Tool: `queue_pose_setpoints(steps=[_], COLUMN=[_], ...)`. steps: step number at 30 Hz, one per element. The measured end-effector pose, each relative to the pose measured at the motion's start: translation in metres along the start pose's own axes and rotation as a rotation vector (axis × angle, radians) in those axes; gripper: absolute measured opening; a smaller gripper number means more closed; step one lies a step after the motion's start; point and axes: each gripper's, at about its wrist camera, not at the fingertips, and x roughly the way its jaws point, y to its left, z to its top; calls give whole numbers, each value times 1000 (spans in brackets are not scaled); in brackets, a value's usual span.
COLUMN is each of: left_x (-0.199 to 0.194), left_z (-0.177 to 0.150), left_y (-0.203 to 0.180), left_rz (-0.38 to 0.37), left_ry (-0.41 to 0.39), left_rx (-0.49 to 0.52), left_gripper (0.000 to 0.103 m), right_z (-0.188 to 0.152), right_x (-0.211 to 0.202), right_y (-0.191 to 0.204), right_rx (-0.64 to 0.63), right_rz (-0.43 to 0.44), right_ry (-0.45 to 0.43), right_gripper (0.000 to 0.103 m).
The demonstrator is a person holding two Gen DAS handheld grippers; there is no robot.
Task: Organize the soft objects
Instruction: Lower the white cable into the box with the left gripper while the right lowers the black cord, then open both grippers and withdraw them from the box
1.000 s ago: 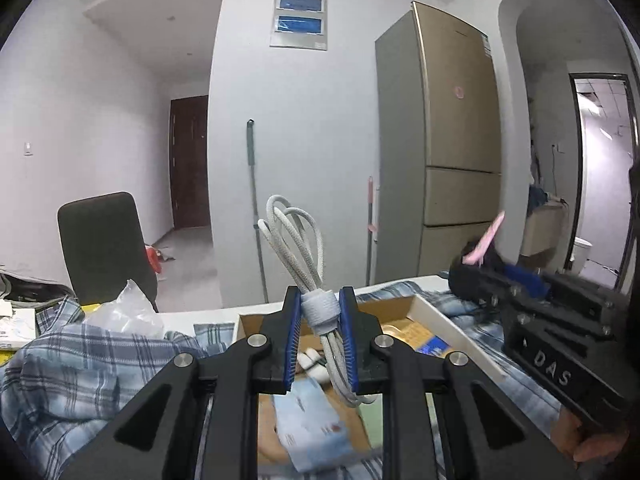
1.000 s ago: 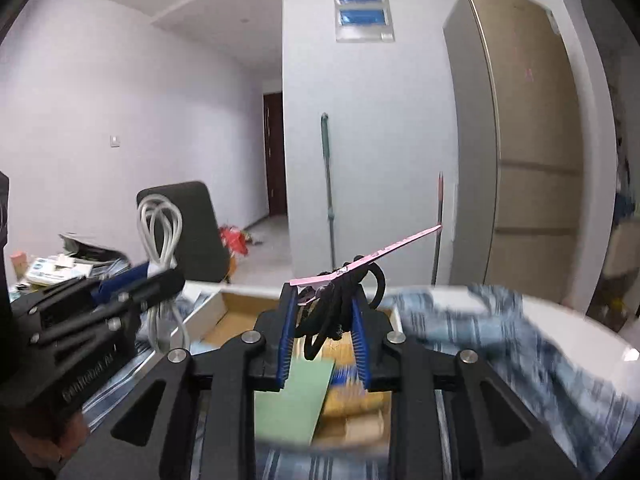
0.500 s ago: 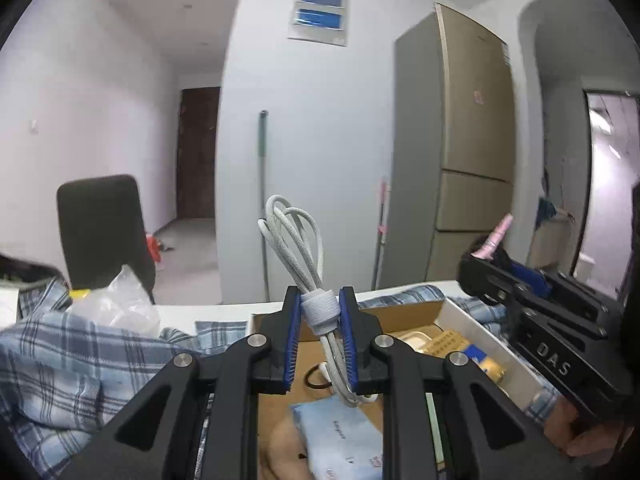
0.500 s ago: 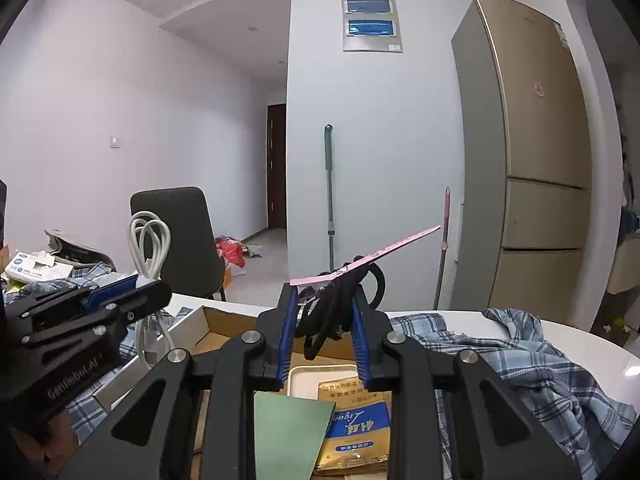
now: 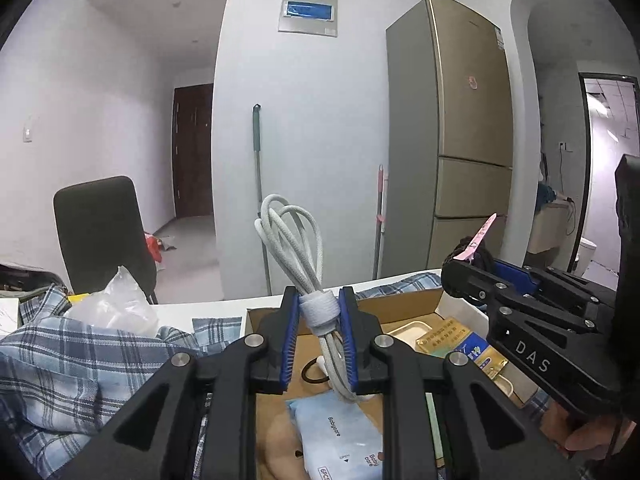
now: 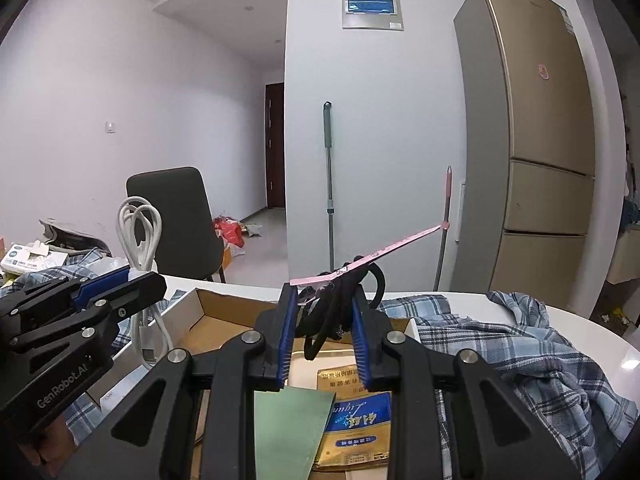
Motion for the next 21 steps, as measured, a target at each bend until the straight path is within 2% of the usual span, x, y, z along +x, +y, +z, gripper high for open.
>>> queue_pose_setpoints(steps=[6, 7, 8, 9, 10, 11, 12, 17, 21], left_x=[0, 0, 0, -1, -2, -5, -7, -3, -4], left_z=[-3, -3, -3, -3, -3, -3, -3, -4, -6], left_y=[5, 5, 5, 5, 6, 8, 11, 22, 17], left_rz=[6, 8, 11, 20, 34, 46, 44, 64, 68], left_ry=[-7, -8, -9, -13, -19, -33, -41, -27, -30], left_rx=[-19, -20, -19, -19, -23, -34, -49, -101, -79], left_gripper=[21, 28, 51, 70, 95, 95, 95, 95, 95], right_z=[1, 1, 1, 1, 1, 1, 1, 0, 0], right_x=[1, 1, 1, 1, 1, 1, 0, -1, -1], right_y=[-2, -2, -3, -3, -3, -4, -5, -6, -7], right_rx=[1, 1, 2, 2, 2, 3, 7, 12, 13], right_rz=[-5, -8, -10, -12, -15, -22, -32, -42, -42], right_ry=[-3, -3, -3, -2, -2, -2, -4, -6, -7], right_gripper=[25, 27, 28, 37, 64, 76, 82, 82, 82])
